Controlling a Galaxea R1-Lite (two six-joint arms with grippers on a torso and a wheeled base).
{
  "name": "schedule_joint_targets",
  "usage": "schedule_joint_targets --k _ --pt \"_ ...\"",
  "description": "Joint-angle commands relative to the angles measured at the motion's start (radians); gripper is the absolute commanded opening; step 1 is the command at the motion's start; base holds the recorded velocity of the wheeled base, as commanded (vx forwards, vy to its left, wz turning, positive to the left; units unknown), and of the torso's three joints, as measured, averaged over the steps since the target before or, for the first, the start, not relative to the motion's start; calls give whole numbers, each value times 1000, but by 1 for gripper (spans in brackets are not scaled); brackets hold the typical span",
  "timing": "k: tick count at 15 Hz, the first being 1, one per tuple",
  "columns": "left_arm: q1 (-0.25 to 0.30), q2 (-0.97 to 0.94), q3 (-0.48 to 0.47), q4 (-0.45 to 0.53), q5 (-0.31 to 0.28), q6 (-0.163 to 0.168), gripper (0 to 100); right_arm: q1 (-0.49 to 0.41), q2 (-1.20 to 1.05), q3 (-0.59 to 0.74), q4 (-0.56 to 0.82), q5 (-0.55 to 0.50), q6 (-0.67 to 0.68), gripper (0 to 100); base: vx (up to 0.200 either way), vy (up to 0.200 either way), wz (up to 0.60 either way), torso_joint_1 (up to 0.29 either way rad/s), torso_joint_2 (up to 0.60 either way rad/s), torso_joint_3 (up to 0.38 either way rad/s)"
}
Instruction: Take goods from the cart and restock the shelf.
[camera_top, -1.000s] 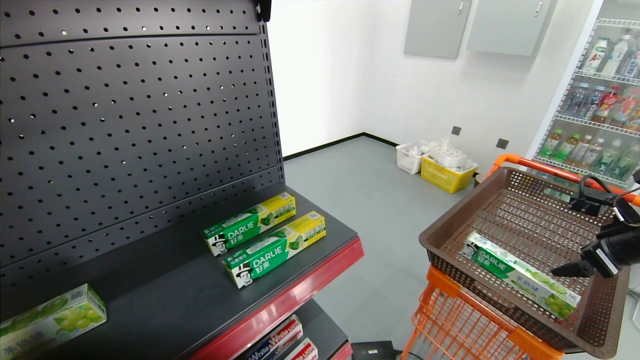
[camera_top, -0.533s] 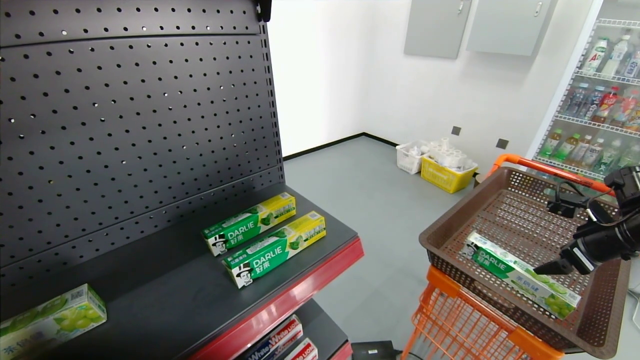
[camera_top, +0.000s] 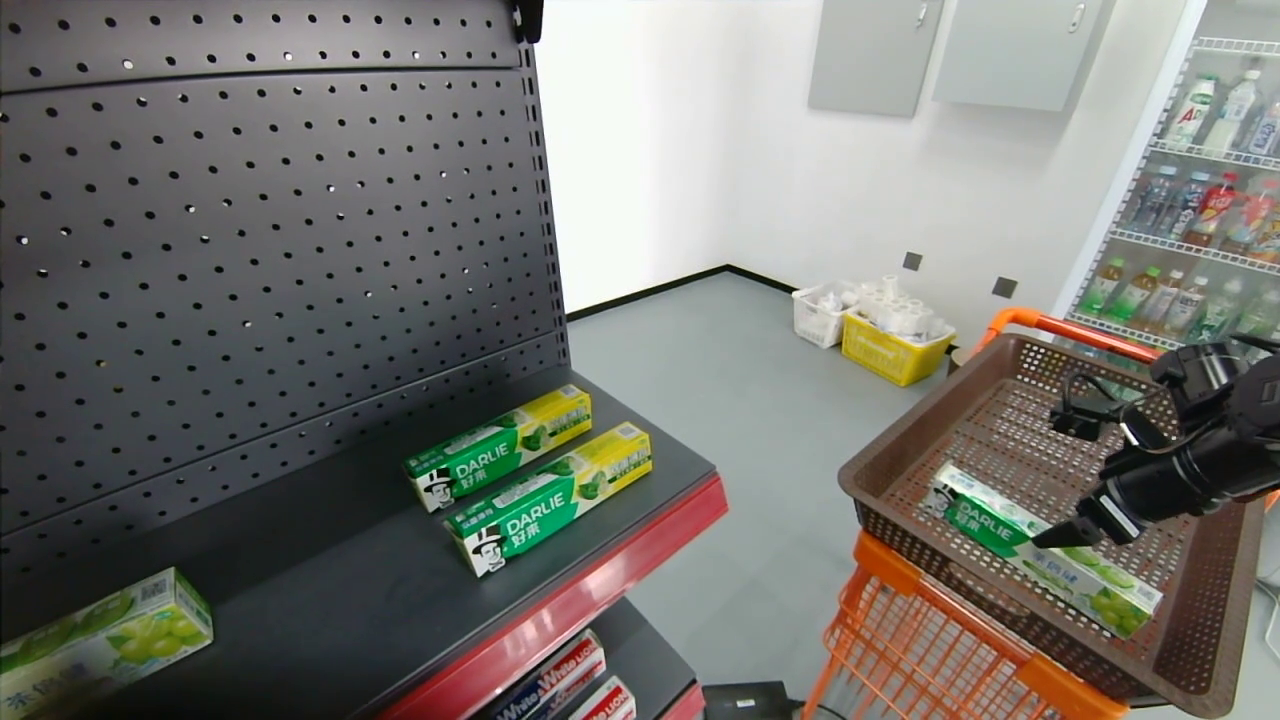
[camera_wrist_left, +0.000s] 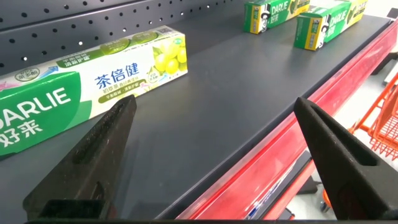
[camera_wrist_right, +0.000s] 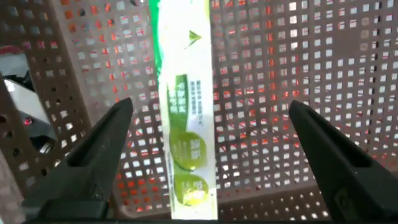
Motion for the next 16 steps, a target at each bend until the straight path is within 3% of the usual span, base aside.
schedule_joint_targets --k 1,16 --pt "0 0 0 0 0 -1 100 7 44 -27 0 -1 1 100 0 0 0 0 0 0" --pt "0 0 0 0 0 -1 100 37 155 -54 -30 -2 13 100 0 0 0 0 0 0"
